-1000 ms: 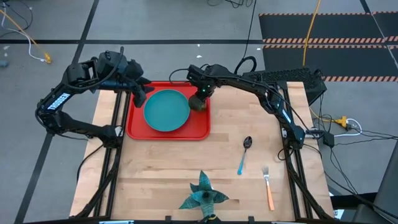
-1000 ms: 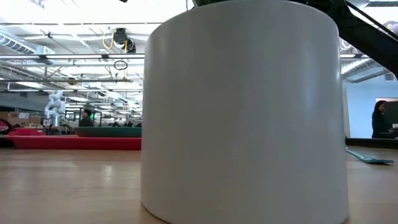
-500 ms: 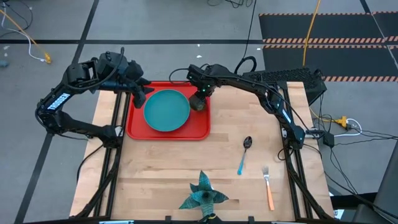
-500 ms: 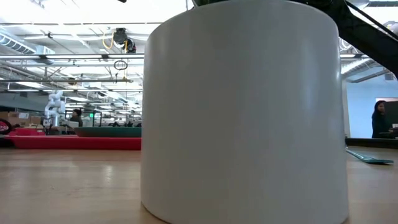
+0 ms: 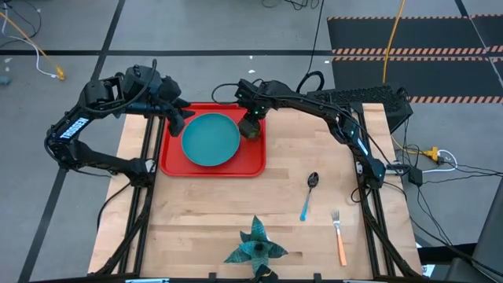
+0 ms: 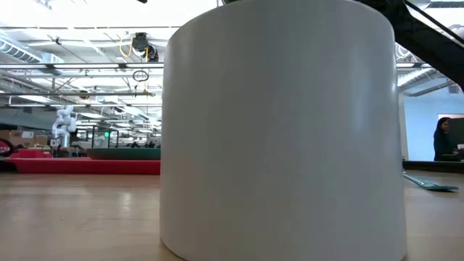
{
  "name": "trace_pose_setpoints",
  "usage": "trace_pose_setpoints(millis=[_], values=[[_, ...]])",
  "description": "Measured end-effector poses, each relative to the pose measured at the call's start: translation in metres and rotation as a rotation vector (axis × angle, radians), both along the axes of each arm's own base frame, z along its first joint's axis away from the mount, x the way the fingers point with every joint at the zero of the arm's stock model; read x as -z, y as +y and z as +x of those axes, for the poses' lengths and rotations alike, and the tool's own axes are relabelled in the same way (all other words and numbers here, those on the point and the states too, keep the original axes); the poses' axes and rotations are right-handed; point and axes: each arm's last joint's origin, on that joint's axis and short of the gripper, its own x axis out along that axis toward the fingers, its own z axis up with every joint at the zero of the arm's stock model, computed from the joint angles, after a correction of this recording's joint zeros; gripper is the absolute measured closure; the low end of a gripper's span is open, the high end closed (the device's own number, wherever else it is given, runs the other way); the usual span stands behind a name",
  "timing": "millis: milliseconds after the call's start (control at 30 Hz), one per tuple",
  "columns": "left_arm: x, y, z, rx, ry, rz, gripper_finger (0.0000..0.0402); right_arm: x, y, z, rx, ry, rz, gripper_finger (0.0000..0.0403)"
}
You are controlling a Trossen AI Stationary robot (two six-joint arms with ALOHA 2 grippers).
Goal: Pick and place plate/cup/fork/spoon on tray
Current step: Put the green cup on the orange tray to the right of the green plate, then move the orange tray to the center of the table
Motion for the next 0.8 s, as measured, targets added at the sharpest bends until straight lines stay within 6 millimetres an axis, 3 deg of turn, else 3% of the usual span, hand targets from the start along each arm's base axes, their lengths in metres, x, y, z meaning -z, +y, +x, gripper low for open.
trace_pose_setpoints(millis=[433,633,800], values=[[0.0,0.0,0.0,-0.002,0.001,0.002,0.0238,-0.01,-0.002,0.002,-0.081,-0.05,-0.066,0.0293],[0.0,0.0,0.0,-0.001,0.0,0.002,0.0238,-0.055,0.005,-0.013,-0.08,-0.173,-0.126,0.0293],[0.001,0.001,0.002,-0.013,-0.002,-0.008,0.0238,-0.1,0.025,-0.036,-0.079,-0.254,-0.137,0.0293]])
